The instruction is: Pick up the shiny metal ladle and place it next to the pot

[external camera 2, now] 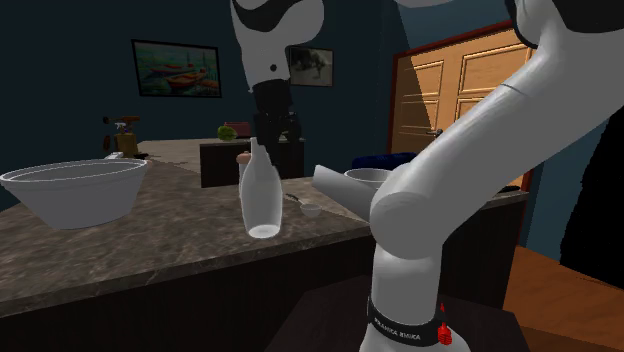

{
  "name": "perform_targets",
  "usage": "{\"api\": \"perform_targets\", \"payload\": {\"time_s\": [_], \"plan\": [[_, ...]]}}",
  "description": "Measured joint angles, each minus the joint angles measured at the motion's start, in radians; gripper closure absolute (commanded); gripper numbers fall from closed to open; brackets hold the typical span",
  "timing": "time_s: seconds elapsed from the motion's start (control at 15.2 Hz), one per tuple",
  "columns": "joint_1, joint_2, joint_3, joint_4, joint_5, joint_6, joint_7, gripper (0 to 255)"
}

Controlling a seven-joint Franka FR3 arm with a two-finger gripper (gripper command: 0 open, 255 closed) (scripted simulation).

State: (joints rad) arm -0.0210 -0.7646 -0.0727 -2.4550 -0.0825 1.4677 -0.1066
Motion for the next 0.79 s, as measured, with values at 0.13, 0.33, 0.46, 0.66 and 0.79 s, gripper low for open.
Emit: {"api": "perform_targets", "payload": {"time_s": [0.13,0.33,0.46,0.66,0.79], "plan": [[-0.008,0.009,-0.009,-0.001,-0.004,0.014,0.002,0],[-0.043,0.060,-0.048,-0.014,-0.016,0.101,0.022,0],[-0.070,0.100,-0.079,-0.016,-0.022,0.162,0.036,0],[-0.103,0.166,-0.119,-0.019,-0.022,0.260,0.065,0],[-0.126,0.214,-0.151,-0.012,-0.022,0.320,0.075,0]]}}
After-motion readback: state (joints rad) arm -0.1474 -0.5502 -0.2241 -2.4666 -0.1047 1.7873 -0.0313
